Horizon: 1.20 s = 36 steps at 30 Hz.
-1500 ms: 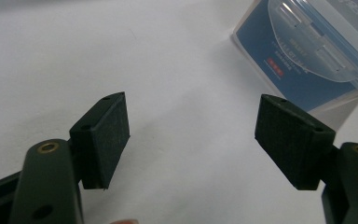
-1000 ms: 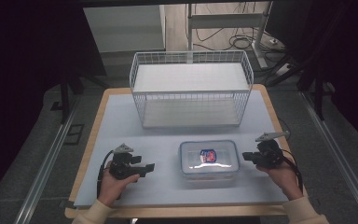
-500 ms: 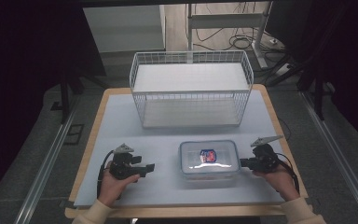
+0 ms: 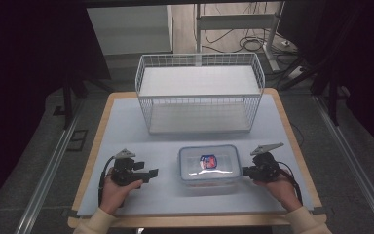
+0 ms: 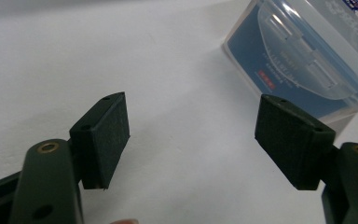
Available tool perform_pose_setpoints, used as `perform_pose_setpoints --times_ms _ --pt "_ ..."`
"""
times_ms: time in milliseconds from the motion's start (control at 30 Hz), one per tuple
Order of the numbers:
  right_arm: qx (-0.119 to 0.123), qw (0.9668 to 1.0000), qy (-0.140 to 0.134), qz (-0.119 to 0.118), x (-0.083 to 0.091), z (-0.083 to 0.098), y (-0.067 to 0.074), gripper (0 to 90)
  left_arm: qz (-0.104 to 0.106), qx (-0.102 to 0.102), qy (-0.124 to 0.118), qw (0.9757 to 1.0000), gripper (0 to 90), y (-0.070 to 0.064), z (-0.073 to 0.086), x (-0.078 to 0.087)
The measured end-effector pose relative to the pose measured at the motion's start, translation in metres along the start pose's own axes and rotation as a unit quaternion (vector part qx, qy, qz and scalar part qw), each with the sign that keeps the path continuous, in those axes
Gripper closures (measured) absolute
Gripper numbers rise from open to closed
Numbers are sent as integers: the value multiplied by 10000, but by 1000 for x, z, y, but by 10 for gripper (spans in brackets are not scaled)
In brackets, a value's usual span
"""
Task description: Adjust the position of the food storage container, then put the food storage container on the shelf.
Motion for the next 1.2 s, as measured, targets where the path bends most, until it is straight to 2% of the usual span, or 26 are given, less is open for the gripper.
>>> perform_pose_setpoints --times_ms 167,333,467,633,867,1200 --pt "57 9999 -12 -105 -7 -8 8 895 -20 15 -6 10000 261 2 0 1" --pt "233 9995 0 -213 -15 -14 21 895 -29 62 -33 10000 261 5 0 2" --pt "273 9994 -12 -229 -15 -14 23 895 -49 78 -39 9999 261 7 1 4" --pt "200 9995 -171 -158 -8 -15 17 895 -49 87 -68 9999 261 7 1 5" --pt "-122 9986 -509 106 13 -11 -6 895 -91 121 -150 9998 263 8 2 9" --pt "-201 9974 -663 193 20 -3 -13 893 -90 77 -180 9998 262 4 1 10"
Point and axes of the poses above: each handheld gripper's, and its own axes: x roughly backward along the jaws, z roughly out of its underside, y roughly to its left, the point moved 6 cm from there along -x, roughly forward along the jaws, and after that the axes turned 10 degrees about y, right-handed, at the moved point
